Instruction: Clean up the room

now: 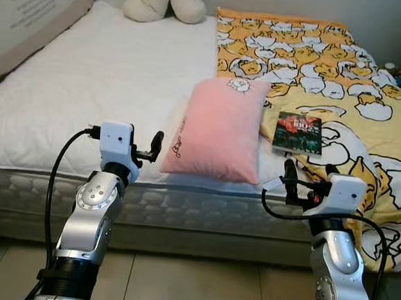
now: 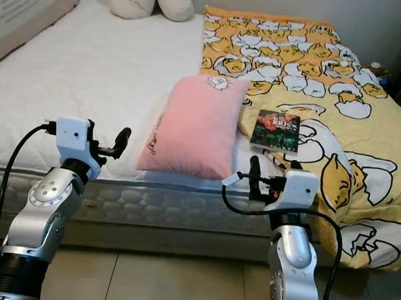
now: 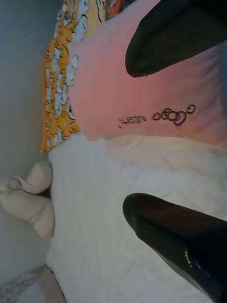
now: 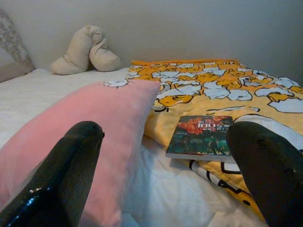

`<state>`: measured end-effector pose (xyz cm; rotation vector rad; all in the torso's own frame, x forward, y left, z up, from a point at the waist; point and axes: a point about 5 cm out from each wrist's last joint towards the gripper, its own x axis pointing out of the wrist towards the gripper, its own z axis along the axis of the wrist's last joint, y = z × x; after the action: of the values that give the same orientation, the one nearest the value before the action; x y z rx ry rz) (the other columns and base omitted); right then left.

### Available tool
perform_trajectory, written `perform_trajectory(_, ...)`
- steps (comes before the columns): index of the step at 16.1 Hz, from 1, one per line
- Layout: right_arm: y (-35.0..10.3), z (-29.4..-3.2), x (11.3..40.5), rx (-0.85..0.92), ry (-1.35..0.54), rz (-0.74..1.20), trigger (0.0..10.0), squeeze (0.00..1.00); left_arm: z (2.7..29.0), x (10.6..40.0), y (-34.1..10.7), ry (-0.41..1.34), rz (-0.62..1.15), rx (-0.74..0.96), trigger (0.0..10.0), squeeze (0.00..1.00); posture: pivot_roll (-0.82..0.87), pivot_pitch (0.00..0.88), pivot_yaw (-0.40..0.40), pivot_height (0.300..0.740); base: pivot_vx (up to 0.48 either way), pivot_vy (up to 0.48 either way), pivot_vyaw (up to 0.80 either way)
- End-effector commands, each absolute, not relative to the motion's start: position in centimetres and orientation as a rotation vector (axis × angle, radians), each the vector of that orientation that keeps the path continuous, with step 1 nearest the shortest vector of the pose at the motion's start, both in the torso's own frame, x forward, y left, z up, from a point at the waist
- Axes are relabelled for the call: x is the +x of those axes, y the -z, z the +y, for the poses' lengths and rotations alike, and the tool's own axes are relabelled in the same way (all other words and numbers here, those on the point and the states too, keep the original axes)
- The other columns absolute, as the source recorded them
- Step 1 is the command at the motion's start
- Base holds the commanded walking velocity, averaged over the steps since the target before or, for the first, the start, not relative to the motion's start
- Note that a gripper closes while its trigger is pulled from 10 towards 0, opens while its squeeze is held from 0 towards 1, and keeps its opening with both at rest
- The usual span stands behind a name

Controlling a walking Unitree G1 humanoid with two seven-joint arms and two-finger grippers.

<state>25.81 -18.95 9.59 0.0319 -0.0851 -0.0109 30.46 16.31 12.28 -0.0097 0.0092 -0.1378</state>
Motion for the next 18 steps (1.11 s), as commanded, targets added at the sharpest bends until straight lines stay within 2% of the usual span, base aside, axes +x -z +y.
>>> perform_trajectory(1, -9.9, -19.2, 26.1, 0.038, 0.025, -0.096, 10.0, 0.00, 15.9, 30.9, -13.2, 0.166, -0.025, -0.006, 10.0, 0.00, -0.06, 0.000, 0.023, 0.731, 0.450, 0.000, 0.00)
perform_trajectory(14, -10.5, -20.9, 26.3, 0.005, 0.094, -0.111, 10.0, 0.00, 14.3, 31.2, -14.1, 0.267, -0.052, -0.013, 10.0, 0.00, -0.07, 0.000, 0.030, 0.731, 0.467, 0.000, 0.00)
perform_trajectory(16, -9.0, -22.4, 26.1, 0.055, 0.114, -0.002, 10.0, 0.00, 14.1, 32.5, -13.4, 0.288, 0.086, -0.080, 10.0, 0.00, -0.07, 0.000, 0.031, 0.731, 0.240, 0.000, 0.00)
perform_trajectory(18, -7.9, -23.7, 26.4, 0.127, 0.117, 0.093, 10.0, 0.00, 15.2, 34.1, -12.8, 0.280, 0.189, -0.154, 10.0, 0.00, -0.07, 0.000, 0.035, 0.731, 0.000, 0.000, 0.00)
